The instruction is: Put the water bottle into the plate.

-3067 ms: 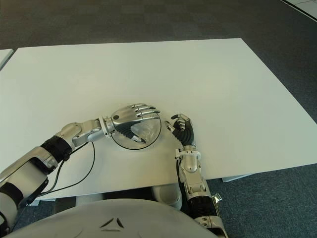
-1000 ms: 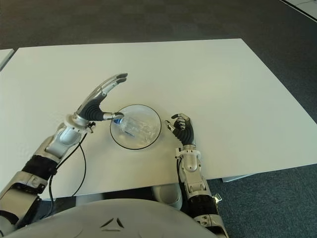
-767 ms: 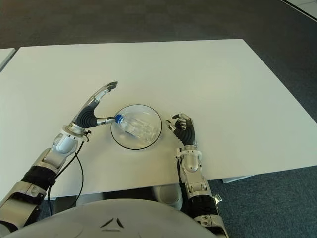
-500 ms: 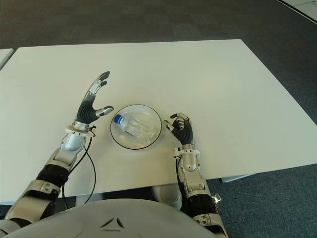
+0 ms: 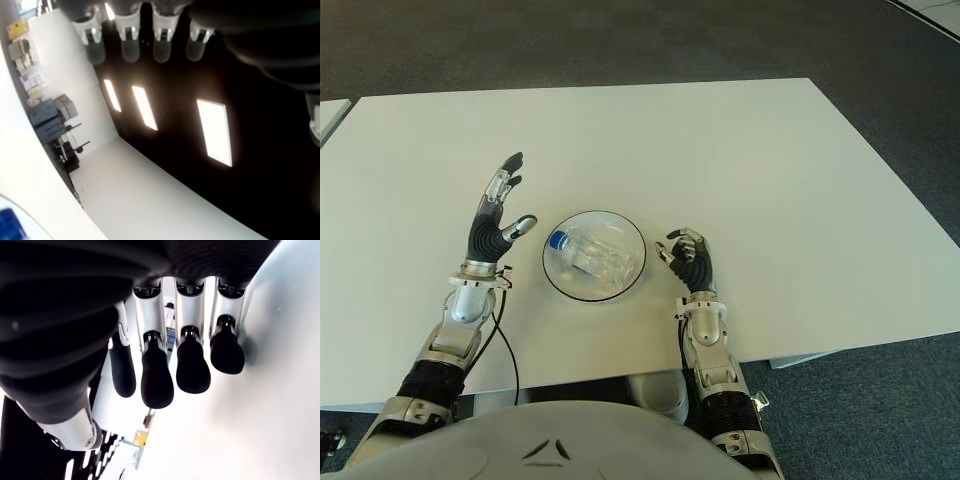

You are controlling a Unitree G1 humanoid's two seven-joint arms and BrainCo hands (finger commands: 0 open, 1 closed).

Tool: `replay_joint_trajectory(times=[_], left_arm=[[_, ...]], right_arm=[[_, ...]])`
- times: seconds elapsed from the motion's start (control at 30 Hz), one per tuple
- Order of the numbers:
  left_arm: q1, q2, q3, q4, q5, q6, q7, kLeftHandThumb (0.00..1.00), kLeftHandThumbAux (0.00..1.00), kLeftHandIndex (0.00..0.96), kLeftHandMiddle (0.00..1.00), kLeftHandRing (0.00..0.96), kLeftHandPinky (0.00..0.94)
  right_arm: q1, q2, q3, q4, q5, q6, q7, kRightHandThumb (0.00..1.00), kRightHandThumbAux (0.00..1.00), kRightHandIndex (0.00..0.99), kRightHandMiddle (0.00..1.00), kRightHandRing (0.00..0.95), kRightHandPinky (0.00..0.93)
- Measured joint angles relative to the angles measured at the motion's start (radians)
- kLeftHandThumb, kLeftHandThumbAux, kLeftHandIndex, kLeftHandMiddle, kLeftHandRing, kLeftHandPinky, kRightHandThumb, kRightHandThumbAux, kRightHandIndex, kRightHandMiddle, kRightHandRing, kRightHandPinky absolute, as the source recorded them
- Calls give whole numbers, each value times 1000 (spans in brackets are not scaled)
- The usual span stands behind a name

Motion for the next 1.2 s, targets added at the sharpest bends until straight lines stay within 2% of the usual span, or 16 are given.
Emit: replay_joint_trajectory(times=[0.53, 0.9, 1.2], left_arm=[[56, -87, 47, -7, -116, 9, -20, 16, 345, 0, 0, 0, 0], [73, -135, 87, 69, -143, 14, -19, 0, 379, 0, 0, 0, 0], [78, -151, 132, 148, -135, 19, 4, 0, 428, 0, 0, 0, 0]], right_arm=[[-1, -2, 2, -1, 0, 0, 3, 704, 731, 436, 739, 734, 716], [3, -4, 2, -2, 1, 0, 4, 704, 731, 435, 732, 725, 711], [4, -3, 2, -4, 6, 0, 7, 704, 730, 435, 732, 724, 712]])
